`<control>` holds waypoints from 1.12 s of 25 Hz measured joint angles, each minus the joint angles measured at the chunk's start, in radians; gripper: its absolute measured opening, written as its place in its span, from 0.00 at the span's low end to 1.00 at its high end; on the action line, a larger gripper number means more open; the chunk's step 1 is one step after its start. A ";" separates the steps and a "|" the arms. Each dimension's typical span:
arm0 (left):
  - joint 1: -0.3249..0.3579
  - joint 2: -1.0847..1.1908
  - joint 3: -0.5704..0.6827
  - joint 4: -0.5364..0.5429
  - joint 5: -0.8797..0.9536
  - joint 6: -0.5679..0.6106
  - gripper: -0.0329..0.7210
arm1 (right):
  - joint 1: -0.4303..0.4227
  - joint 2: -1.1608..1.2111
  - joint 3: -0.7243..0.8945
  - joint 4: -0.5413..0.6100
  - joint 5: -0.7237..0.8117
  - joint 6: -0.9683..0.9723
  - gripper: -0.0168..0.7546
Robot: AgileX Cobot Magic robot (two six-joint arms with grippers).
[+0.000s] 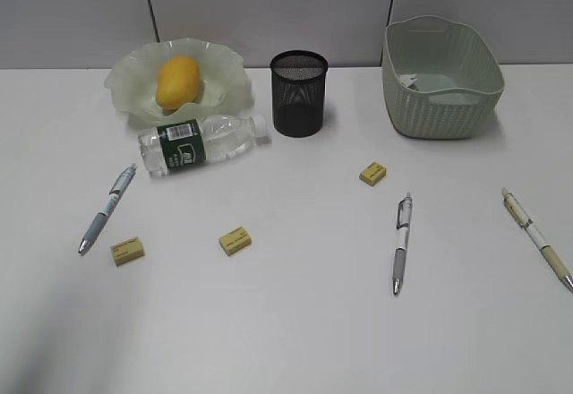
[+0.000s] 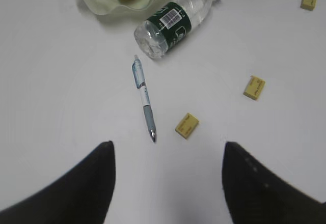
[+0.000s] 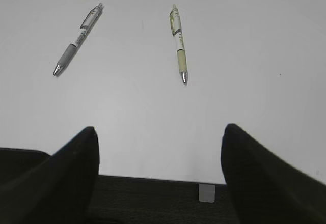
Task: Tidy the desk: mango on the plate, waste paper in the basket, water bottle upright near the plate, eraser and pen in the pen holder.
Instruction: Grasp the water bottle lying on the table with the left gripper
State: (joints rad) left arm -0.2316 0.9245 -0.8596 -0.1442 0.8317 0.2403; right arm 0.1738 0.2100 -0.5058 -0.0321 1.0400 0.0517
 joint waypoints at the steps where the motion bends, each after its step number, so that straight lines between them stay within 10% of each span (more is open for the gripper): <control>1: 0.000 0.030 -0.018 0.000 -0.007 0.017 0.71 | 0.000 0.000 0.000 0.000 0.000 0.000 0.78; 28: -0.182 0.910 -0.671 -0.009 0.096 0.318 0.72 | 0.000 0.000 0.000 0.000 0.000 -0.001 0.78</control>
State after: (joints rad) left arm -0.4133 1.8347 -1.5309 -0.1533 0.9273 0.5581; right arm 0.1738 0.2100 -0.5058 -0.0321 1.0400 0.0508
